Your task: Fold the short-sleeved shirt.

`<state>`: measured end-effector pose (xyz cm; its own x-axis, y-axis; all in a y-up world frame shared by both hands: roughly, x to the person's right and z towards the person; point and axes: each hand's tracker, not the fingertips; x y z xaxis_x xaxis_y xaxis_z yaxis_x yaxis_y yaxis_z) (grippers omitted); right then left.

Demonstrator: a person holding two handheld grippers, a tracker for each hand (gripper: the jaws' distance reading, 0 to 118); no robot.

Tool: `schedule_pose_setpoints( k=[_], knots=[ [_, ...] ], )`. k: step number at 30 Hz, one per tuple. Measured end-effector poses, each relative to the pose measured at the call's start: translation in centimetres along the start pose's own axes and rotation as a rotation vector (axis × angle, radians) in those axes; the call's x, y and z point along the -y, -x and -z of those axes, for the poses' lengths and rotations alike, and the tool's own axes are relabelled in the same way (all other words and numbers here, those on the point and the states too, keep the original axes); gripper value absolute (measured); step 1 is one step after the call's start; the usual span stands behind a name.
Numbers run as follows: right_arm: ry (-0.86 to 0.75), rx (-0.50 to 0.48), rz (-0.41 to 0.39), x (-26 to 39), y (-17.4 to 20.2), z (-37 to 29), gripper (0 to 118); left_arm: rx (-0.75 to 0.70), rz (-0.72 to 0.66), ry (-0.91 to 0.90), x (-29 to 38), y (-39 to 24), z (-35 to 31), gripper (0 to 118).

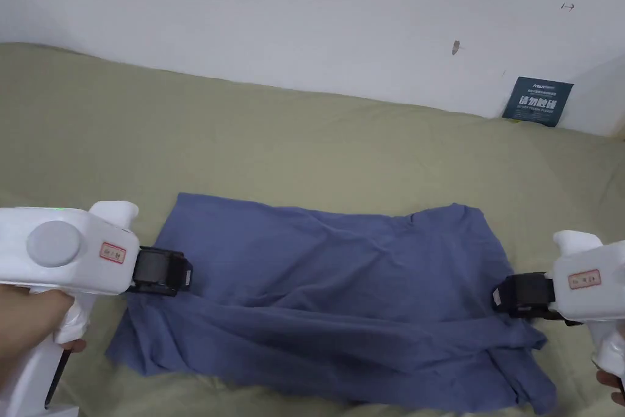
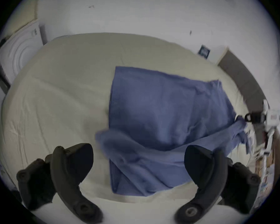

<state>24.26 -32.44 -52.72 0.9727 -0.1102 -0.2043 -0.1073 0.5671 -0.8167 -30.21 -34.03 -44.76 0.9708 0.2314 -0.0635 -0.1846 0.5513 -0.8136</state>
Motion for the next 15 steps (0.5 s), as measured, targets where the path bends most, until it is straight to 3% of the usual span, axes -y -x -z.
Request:
schedule_pose_setpoints(
  k=[2,4,6,7,9,10,11,12,13,15],
  knots=[
    [-0.085,0.003,-0.016,1.3,1.3,-2.0,70,-0.021,0.059,-0.045,1.7,-1.3,-2.1,115],
    [-0.223,0.048,-0.083,4.5,3.5,-4.9,70,-0.042,0.116,-0.134,3.7,-2.2,-3.7,114],
    [-0.355,0.051,-0.097,7.7,5.8,-6.7,70,-0.106,0.098,-0.272,7.0,-3.8,-5.5,102],
    [-0.393,0.034,-0.089,9.4,6.7,-7.6,68,-0.129,0.094,-0.347,9.0,-4.6,-6.3,91],
    [-0.464,0.057,-0.050,12.8,8.1,-8.1,67,-0.177,0.073,-0.445,13.0,-5.6,-7.6,45],
    [-0.458,0.068,-0.053,14.6,9.0,-8.5,57,-0.206,0.061,-0.460,15.0,-6.4,-8.0,22],
    [-0.470,0.078,-0.048,15.9,9.6,-8.7,9,-0.224,0.052,-0.469,16.4,-6.2,-8.0,6],
    [-0.487,0.097,-0.052,17.4,10.1,-8.7,1,-0.234,0.037,-0.463,17.9,-5.8,-7.9,6],
    [-0.516,0.140,-0.039,18.8,10.6,-8.9,1,-0.215,0.039,-0.444,19.0,-5.5,-7.9,4],
    [-0.436,0.043,-0.031,19.6,10.5,-8.8,1,-0.181,0.004,-0.360,20.5,-5.8,-7.6,1]
  ],
)
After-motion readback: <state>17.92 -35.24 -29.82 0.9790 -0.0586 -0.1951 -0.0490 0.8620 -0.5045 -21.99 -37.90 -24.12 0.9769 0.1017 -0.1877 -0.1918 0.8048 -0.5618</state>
